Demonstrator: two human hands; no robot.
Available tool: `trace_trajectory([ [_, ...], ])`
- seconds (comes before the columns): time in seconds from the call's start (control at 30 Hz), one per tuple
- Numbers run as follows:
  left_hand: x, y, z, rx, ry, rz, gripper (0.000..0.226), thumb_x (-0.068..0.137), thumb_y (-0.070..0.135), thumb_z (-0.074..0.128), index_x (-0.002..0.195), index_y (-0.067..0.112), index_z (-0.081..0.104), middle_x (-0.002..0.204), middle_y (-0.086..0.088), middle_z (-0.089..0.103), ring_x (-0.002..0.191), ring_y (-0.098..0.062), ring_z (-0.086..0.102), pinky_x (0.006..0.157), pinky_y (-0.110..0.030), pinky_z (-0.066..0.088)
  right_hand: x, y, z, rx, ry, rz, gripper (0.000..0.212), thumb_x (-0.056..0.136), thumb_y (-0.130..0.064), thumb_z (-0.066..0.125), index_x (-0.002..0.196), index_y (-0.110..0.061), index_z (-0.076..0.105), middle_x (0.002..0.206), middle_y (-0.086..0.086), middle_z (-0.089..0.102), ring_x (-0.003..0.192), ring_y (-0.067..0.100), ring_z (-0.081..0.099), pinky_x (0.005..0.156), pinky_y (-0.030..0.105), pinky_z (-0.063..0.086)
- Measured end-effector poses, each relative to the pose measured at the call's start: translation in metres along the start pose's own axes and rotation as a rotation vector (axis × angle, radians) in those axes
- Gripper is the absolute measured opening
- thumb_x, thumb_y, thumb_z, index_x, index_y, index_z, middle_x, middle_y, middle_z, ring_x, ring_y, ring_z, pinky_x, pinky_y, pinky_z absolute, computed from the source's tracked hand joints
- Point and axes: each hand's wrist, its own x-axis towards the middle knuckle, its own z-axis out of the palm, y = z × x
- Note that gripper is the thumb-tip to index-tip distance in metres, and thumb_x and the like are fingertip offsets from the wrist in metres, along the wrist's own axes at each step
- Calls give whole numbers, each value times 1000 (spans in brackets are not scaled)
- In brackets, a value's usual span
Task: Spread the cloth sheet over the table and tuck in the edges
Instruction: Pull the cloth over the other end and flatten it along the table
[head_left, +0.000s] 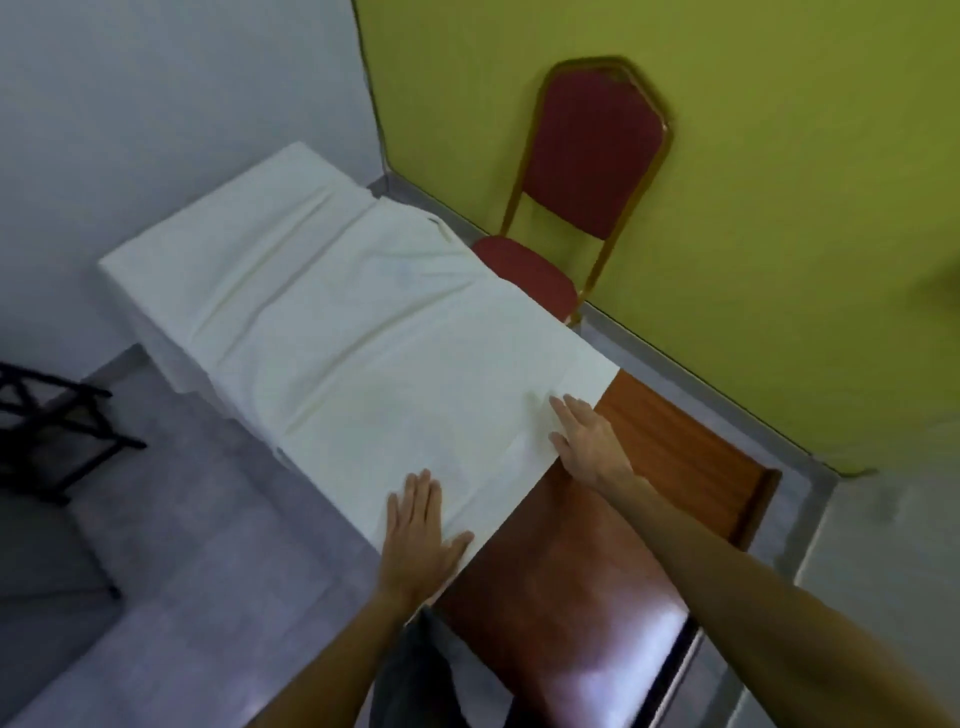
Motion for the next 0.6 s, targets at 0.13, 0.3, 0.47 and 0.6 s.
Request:
trace_trajectory([
  [0.13, -17, 27, 18, -51, 88, -191, 68, 101, 52, 23, 147, 4, 39, 159, -13, 26, 149, -32, 19, 118, -52, 12, 45, 31, 1, -103, -48, -241, 55, 104, -26, 44, 156, -17, 27, 160, 15, 29, 147, 38, 27, 120, 52, 26],
  [0.3, -11, 34, 25, -115, 177, -271, 58, 106, 40, 14, 147, 9, 40, 158, -8, 32, 146, -30, 27, 117, -54, 23, 79, 39, 2, -236, -52, -388, 52, 106, -23, 40, 156, -21, 26, 164, 14, 19, 151, 38, 17, 122, 53, 16],
  [0.47, -10, 31, 26, -235, 225, -323, 58, 105, 42, 14, 146, 15, 44, 156, -1, 34, 147, -23, 26, 117, -50, 24, 95, 49, 14, -255, -23, -521, 36, 103, -16, 49, 138, -14, 55, 150, 14, 47, 140, 39, 39, 115, 54, 31],
  [0.6, -15, 35, 12, -325, 233, -352, 60, 100, 43, 16, 141, 17, 51, 153, -1, 42, 146, -22, 29, 118, -42, 21, 100, 43, 9, -283, 36, -545, 17, 96, -8, 59, 108, -9, 70, 119, 13, 68, 114, 35, 59, 102, 49, 41],
])
